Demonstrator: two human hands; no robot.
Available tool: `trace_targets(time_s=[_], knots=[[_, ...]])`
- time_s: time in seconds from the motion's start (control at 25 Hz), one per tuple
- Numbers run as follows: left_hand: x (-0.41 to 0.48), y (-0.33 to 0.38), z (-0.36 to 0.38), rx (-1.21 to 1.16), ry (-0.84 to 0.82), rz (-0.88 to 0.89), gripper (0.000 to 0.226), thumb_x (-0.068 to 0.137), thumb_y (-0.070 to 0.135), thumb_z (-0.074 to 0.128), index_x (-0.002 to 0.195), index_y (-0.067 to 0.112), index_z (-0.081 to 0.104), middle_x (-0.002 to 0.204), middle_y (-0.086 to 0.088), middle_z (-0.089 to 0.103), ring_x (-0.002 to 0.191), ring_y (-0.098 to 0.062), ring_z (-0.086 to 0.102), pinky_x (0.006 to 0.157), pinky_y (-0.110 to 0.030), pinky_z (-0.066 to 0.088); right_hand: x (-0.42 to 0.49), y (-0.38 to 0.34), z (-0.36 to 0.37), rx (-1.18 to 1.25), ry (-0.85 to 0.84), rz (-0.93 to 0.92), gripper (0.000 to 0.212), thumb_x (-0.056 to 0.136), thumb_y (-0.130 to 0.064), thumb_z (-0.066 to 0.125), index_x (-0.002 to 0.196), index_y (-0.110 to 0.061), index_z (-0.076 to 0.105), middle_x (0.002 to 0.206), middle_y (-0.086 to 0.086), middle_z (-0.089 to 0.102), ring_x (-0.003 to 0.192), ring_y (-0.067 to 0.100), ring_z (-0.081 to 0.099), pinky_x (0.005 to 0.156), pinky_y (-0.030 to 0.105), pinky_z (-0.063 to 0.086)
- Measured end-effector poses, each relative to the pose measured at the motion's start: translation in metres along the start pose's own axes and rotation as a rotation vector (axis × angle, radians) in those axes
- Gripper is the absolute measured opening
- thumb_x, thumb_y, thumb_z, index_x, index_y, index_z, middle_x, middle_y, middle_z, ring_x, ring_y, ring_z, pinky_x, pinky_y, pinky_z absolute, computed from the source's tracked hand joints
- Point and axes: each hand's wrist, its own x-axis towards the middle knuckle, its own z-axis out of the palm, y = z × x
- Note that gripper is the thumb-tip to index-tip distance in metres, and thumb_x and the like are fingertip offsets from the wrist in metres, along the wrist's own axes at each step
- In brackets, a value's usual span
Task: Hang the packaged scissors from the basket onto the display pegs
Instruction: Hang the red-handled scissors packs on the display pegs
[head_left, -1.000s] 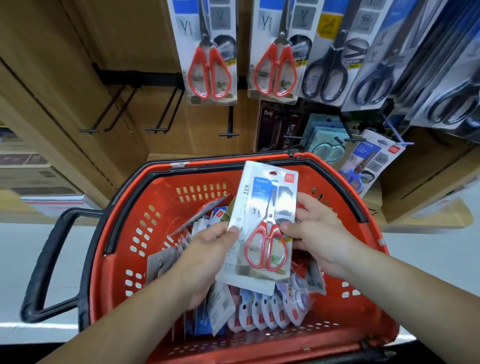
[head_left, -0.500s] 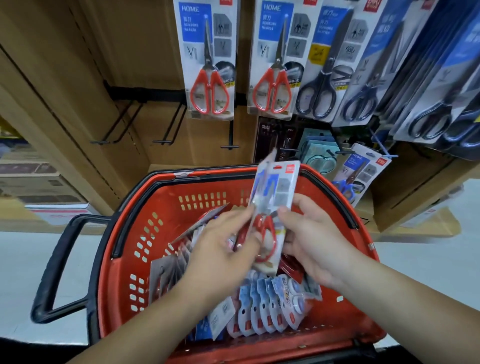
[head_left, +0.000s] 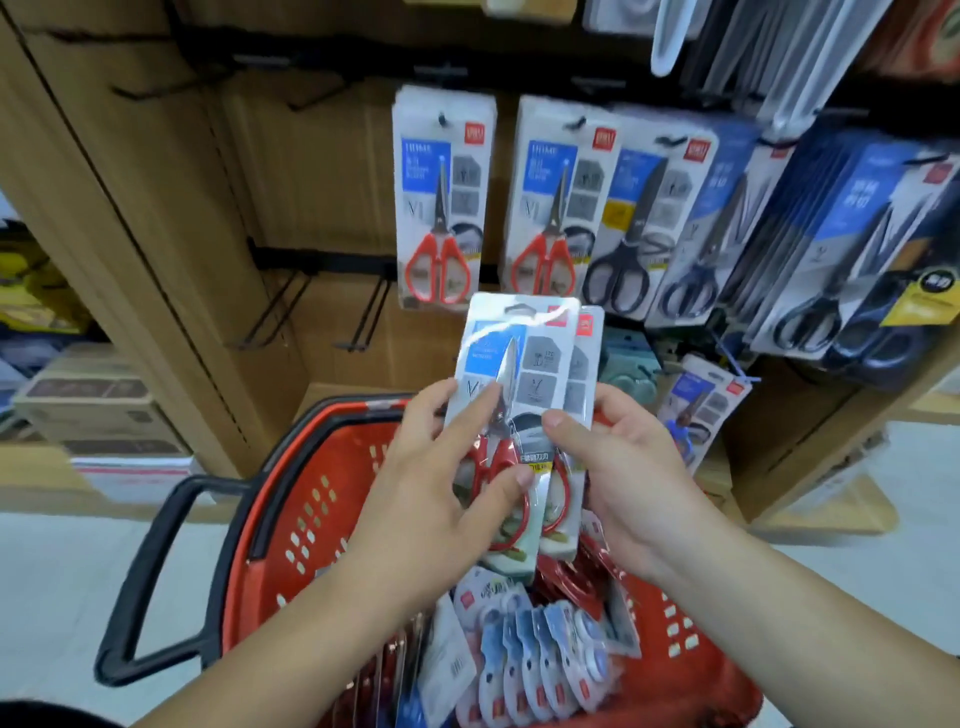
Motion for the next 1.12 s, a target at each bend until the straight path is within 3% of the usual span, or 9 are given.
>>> trace_targets(time_s=[0.24,0.4,0.48,0.56,0.64,0.76,0.84,0.96,1.12], knots=[[0.04,0.03,-0.044,-0.115,0.095,0.021,0.055,0.083,0.052,0.082,0.121,0.065,0.046,0.137,0.04,0.037,0.127,0.033,0.03,0.096,0.009,0.024,0.014,-0.047,0.042,0.02,-0.003,-0.199,0.02,0.095,0.0,0.071,0.112,-0.012,0.071,0.103,0.011,0.081,0.095,0.026,0.077,0.088,0.046,0.059],[0.073,0.029,-0.067,-0.099,0.209,0.062,0.056,0.075,0.053,0.087,0.121,0.061,0.057,0.124,0.04,0.052,0.119,0.026,0.044,0.096,0.004,0.031,0.035,-0.072,0.071,-0.035,-0.039,-0.353,0.015,0.099,-0.004,0.067,0.111,-0.012,0.071,0.104,0.006,0.081,0.1,0.021,0.078,0.086,0.034,0.06],[0.084,0.021,-0.081,-0.134,0.261,0.056,0.061,0.074,0.05,0.087,0.118,0.073,0.051,0.119,0.042,0.056,0.118,0.019,0.051,0.099,-0.006,0.041,0.049,-0.08,0.084,-0.132,-0.037,-0.431,0.013,0.104,-0.01,0.062,0.113,-0.016,0.07,0.106,0.002,0.081,0.101,0.018,0.077,0.089,0.036,0.061],[0.09,0.001,-0.093,-0.109,0.311,0.015,0.079,0.075,0.053,0.083,0.139,0.071,0.039,0.126,0.033,0.054,0.119,0.021,0.049,0.096,-0.004,0.041,0.065,-0.082,0.096,-0.25,0.029,-0.523,0.018,0.107,-0.015,0.058,0.119,-0.024,0.068,0.113,-0.005,0.079,0.106,0.011,0.075,0.096,0.039,0.06],[0.091,-0.022,-0.104,-0.064,0.344,-0.074,0.095,0.077,0.05,0.083,0.158,0.05,0.034,0.132,0.025,0.047,0.113,0.032,0.041,0.085,0.009,0.032,0.08,-0.076,0.105,-0.298,0.079,-0.585,0.032,0.108,-0.012,0.056,0.133,-0.031,0.062,0.126,-0.012,0.074,0.115,0.002,0.069,0.1,0.033,0.059],[0.095,-0.038,-0.11,-0.071,0.352,-0.09,0.094,0.08,0.047,0.084,0.16,0.046,0.034,0.127,0.03,0.042,0.11,0.036,0.036,0.077,0.014,0.027,0.098,-0.063,0.116,-0.322,0.107,-0.617,0.062,0.108,-0.013,0.055,0.156,-0.049,0.038,0.156,-0.022,0.049,0.143,0.001,0.048,0.113,0.039,0.051],[0.099,-0.041,-0.109,-0.068,0.36,-0.052,0.089,0.083,0.047,0.082,0.158,0.049,0.036,0.125,0.037,0.042,0.114,0.032,0.039,0.077,0.014,0.029,0.108,-0.061,0.122,-0.342,0.128,-0.631,0.066,0.109,-0.014,0.055,0.158,-0.052,0.034,0.158,-0.035,0.036,0.143,-0.015,0.036,0.116,0.027,0.046],[0.102,-0.045,-0.11,-0.044,0.407,-0.03,0.087,0.083,0.047,0.082,0.157,0.05,0.038,0.124,0.042,0.041,0.118,0.025,0.043,0.08,0.012,0.031,0.115,-0.066,0.13,-0.371,0.133,-0.638,0.064,0.109,-0.014,0.054,0.158,-0.049,0.034,0.151,-0.042,0.032,0.128,-0.034,0.028,0.102,-0.003,0.035],[0.103,-0.053,-0.111,0.003,0.406,-0.03,0.086,0.082,0.055,0.078,0.157,0.053,0.035,0.127,0.036,0.042,0.127,0.003,0.05,0.091,-0.009,0.046,0.118,-0.066,0.13,-0.306,0.164,-0.694,0.06,0.108,-0.009,0.056,0.157,-0.041,0.041,0.144,-0.044,0.04,0.133,-0.028,0.035,0.108,0.006,0.039]])
